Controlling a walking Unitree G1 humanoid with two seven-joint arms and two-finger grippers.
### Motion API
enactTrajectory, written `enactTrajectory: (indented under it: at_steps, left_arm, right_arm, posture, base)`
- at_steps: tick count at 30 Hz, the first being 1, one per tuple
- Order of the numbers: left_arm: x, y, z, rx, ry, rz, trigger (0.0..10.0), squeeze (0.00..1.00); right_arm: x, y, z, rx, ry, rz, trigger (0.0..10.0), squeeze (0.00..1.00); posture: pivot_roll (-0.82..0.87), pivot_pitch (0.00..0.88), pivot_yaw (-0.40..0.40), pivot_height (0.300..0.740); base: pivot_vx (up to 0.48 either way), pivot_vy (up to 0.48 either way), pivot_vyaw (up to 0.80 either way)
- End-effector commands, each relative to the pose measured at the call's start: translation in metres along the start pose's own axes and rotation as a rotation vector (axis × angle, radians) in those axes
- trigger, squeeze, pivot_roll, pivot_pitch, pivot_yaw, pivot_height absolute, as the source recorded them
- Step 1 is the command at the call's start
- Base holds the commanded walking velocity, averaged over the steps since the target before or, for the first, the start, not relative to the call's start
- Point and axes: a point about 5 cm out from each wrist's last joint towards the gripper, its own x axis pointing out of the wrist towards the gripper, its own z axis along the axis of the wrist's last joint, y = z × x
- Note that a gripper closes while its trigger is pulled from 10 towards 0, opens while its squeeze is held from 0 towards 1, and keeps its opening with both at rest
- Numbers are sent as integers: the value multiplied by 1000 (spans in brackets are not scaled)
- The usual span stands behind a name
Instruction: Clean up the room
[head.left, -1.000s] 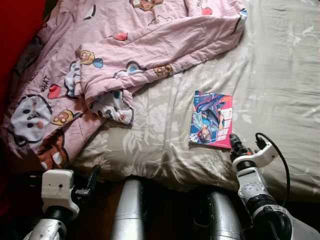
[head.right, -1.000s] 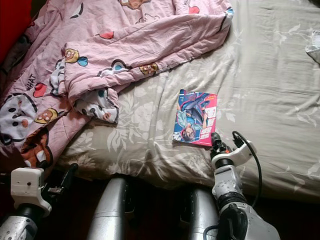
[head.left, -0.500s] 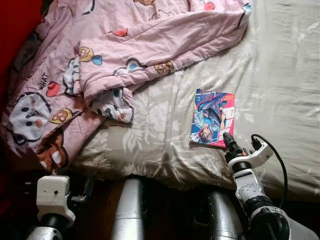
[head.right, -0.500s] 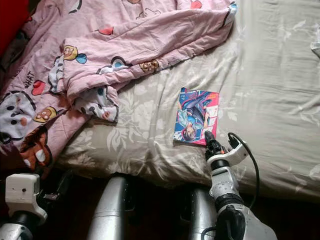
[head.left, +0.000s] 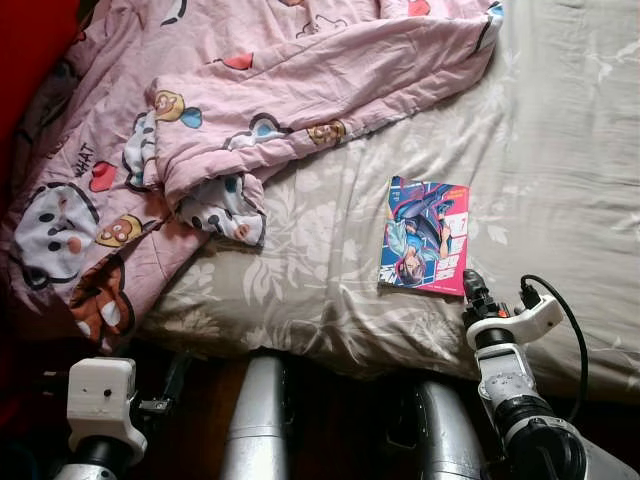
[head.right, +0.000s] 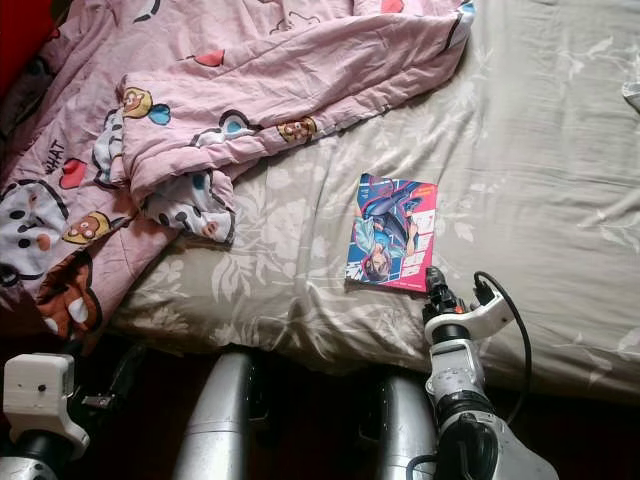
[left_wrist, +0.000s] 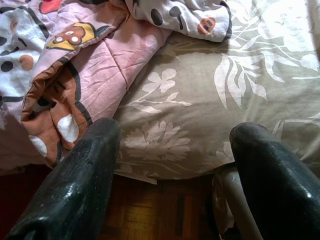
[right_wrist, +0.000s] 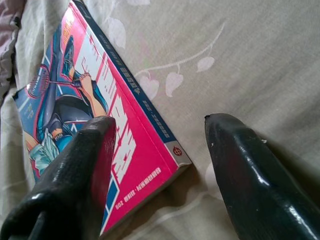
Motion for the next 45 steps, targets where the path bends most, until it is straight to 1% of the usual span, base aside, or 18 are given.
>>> enactTrajectory:
  at_steps: [1,8,12,14,22,24,30,34,35,37,39,43,44,45]
  left_arm:
    - [-8,4,-6,2,49,21,10000,0]
    - [-11,5,-4,4,53,26,10000,0]
    - [-13,5,-4,5,58,25,10000,0]
    - [-15,4,-3,7,60,24,10000,0]
    - [-20,4,0,12,66,27,10000,0]
    - [-21,4,1,14,66,28,10000,0]
    - [-26,5,6,24,67,34,10000,0]
    - [-28,5,6,25,69,39,10000,0]
    - [-30,4,6,21,71,46,10000,0]
    - [-30,4,6,19,72,49,10000,0]
    - [-32,3,6,17,73,53,10000,0]
    - [-33,3,6,15,75,56,10000,0]
    - [-35,3,6,14,79,56,10000,0]
    - [-36,3,6,14,80,56,10000,0]
  right_arm:
    - [-11,-16,-11,20,34,-60,10000,0]
    - [-13,-14,-23,32,96,-36,10000,0]
    - [-18,-17,-35,13,168,-57,10000,0]
    - [-23,-19,-46,9,225,-57,10000,0]
    - [-28,-16,-62,43,287,-15,10000,0]
    - [-28,-15,-63,61,282,-9,10000,0]
    - [-25,-9,-61,167,235,18,10000,0]
    - [-24,-8,-60,181,221,14,10000,0]
    - [-23,-8,-57,208,194,8,10000,0]
    - [-22,-8,-56,220,181,4,10000,0]
    - [-18,-7,-49,250,141,-11,10000,0]
    - [-16,-6,-45,264,121,-13,10000,0]
    - [-14,-5,-41,273,105,-15,4941,0]
    - [-13,-5,-40,273,99,-17,1725,0]
  posture:
    - [321,629,113,632]
    - [327,635,114,632]
    - [335,643,116,632]
    - [346,649,119,632]
    - [363,650,126,632]
    - [374,652,131,632]
    - [397,661,140,632]
    - [403,659,137,632]
    - [408,658,131,632]
    - [408,658,131,632]
    - [409,658,126,632]
    - [410,659,127,632]
    - [410,662,127,632]
    - [411,665,128,632]
  base:
    - [0,0,0]
    - [0,0,0]
    - [0,0,0]
    - [0,0,0]
    - [0,0,0]
    - [0,0,0]
    - [0,0,0]
    - [0,0,0]
    - [0,0,0]
    - [0,0,0]
    - [0,0,0]
    - [0,0,0]
    - [0,0,0]
    - [0,0,0]
